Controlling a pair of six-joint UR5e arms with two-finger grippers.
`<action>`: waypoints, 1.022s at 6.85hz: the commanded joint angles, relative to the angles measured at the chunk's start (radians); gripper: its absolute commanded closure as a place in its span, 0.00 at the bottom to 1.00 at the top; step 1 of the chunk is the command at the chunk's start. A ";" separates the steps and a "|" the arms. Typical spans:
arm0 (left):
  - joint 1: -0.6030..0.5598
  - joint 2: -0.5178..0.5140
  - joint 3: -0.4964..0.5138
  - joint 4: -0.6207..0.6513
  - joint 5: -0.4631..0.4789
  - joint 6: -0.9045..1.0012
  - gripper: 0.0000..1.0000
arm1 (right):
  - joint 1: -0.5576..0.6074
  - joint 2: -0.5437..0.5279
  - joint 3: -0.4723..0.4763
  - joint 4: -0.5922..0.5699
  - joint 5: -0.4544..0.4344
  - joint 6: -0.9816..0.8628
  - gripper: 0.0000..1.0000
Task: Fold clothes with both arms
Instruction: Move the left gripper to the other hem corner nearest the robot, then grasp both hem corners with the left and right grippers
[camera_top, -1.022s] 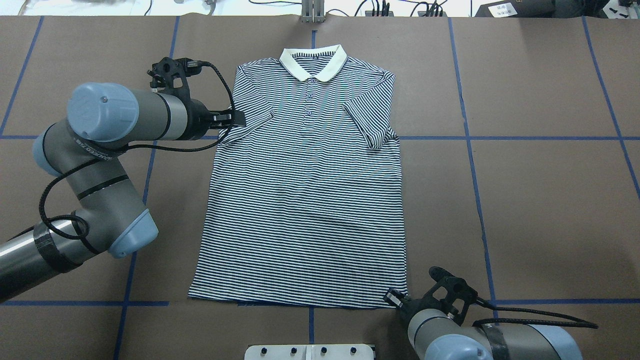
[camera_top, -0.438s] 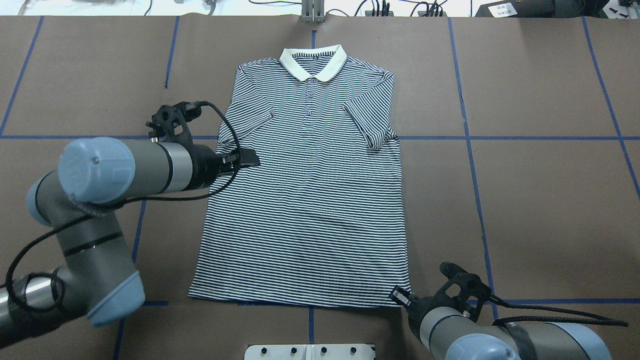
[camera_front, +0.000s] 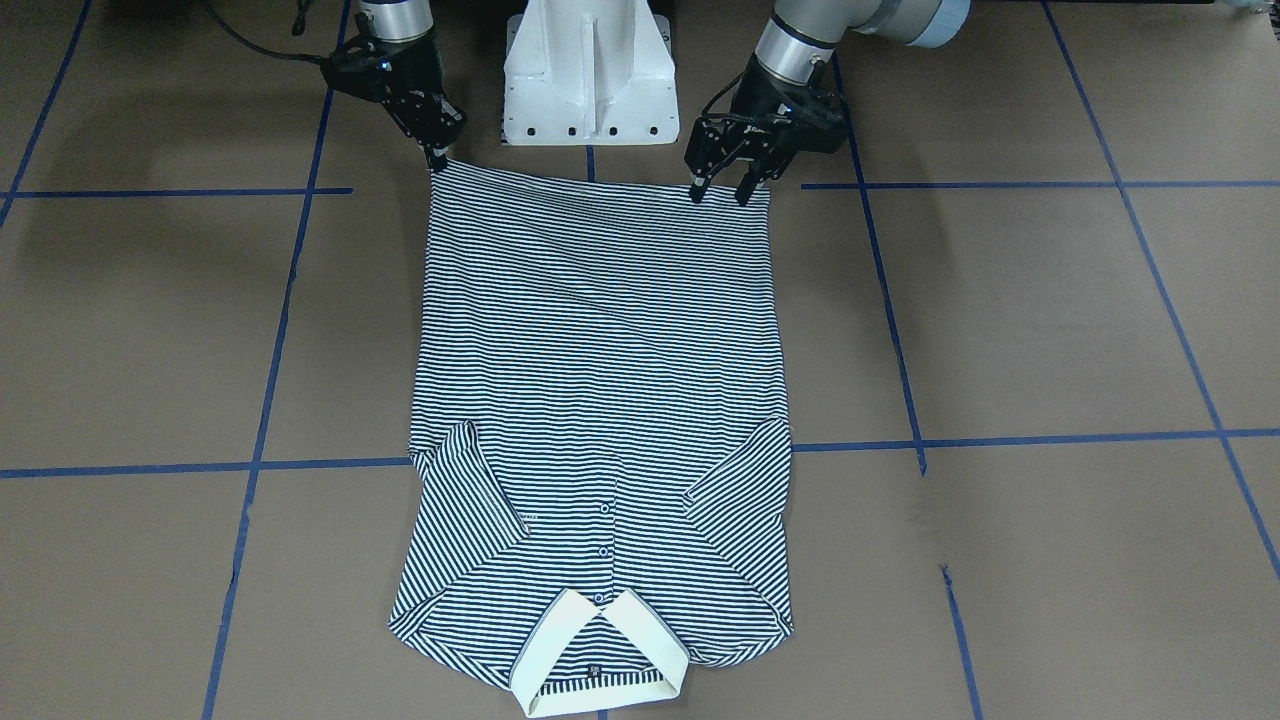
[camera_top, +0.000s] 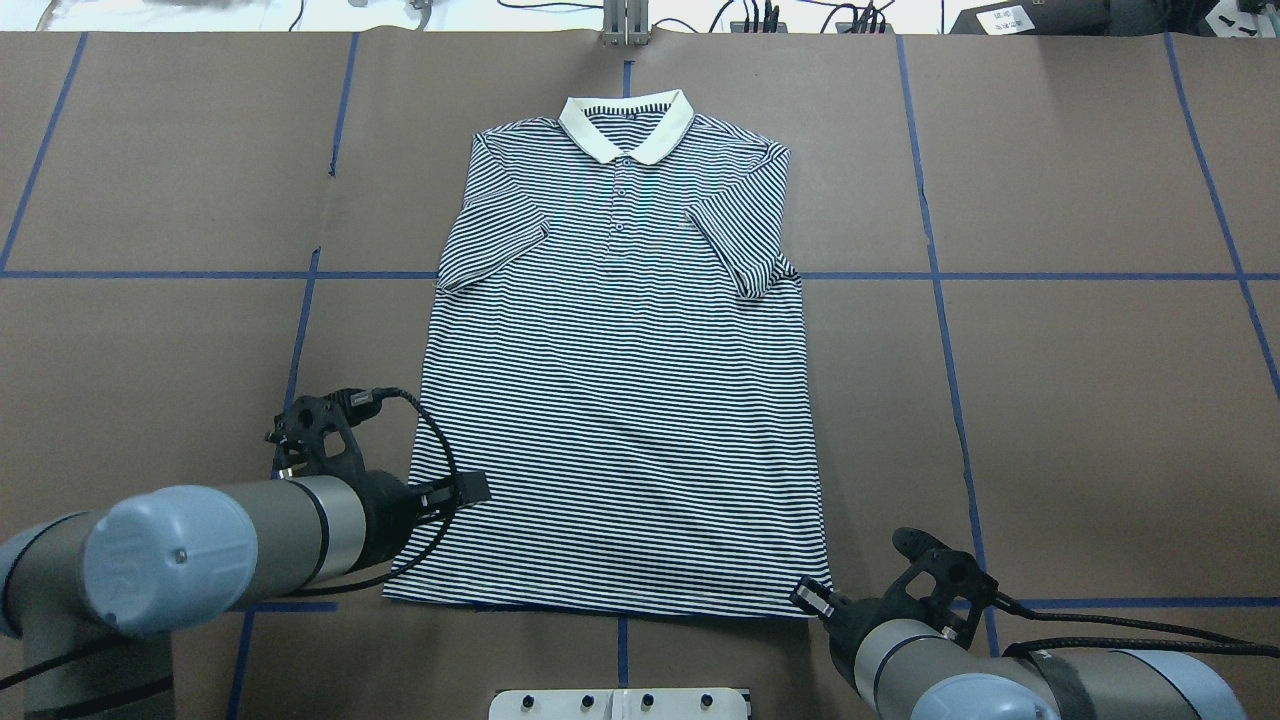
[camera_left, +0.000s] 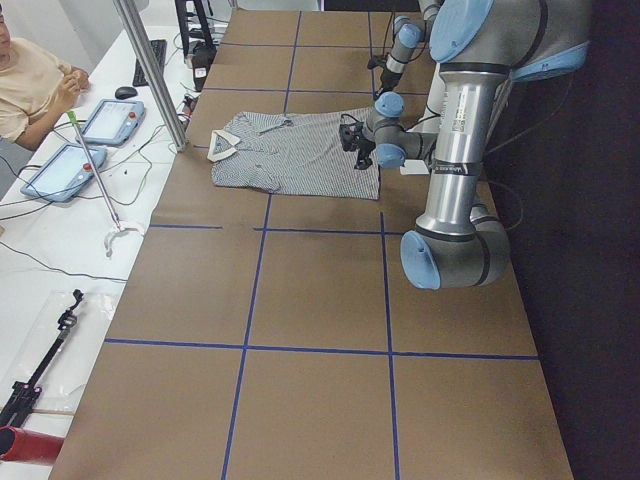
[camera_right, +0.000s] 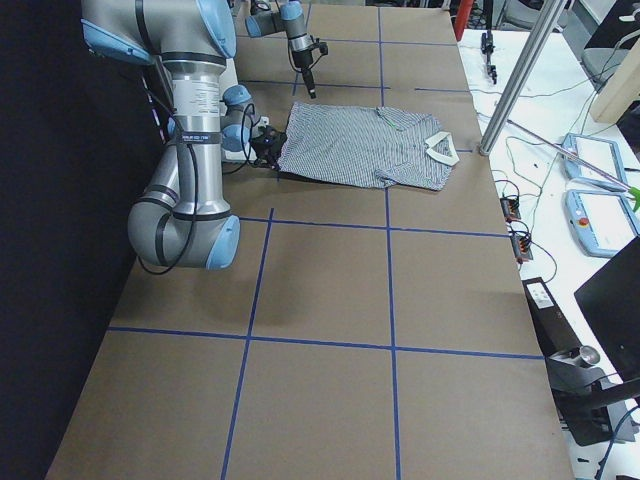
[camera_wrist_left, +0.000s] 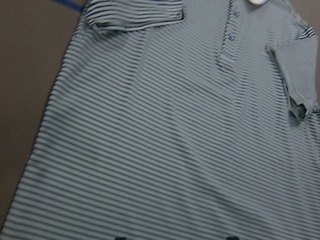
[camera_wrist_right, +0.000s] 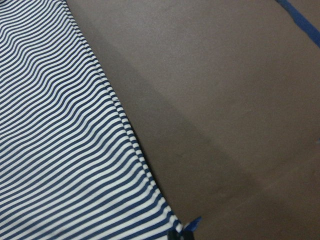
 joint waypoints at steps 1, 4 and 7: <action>0.079 0.038 0.009 0.036 0.038 -0.032 0.27 | -0.004 -0.006 0.000 0.000 -0.001 0.000 1.00; 0.090 0.044 0.014 0.110 0.036 -0.032 0.29 | -0.009 -0.010 0.000 0.000 -0.003 -0.001 1.00; 0.095 0.051 0.041 0.118 0.033 -0.030 0.34 | -0.009 -0.008 0.001 0.000 -0.003 -0.001 1.00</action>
